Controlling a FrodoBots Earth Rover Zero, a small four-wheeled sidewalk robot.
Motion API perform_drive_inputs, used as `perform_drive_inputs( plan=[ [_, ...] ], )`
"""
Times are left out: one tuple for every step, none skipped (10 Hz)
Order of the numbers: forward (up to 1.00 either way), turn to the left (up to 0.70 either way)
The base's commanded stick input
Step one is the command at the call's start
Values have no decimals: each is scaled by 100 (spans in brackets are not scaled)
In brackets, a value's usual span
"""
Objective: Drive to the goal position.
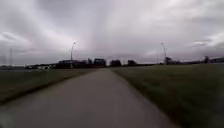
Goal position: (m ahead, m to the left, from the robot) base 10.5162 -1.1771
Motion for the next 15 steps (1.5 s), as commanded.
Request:
perform_drive_inputs(
  plan=[
    [70, 0],
    [70, 0],
    [70, 0],
    [70, 0],
    [70, 0],
    [70, 0],
    [70, 0],
    [70, 0],
    [70, 0],
    [70, 0],
    [70, 0],
    [70, 0],
    [70, 0],
    [70, 0],
    [70, 0]
  ],
)
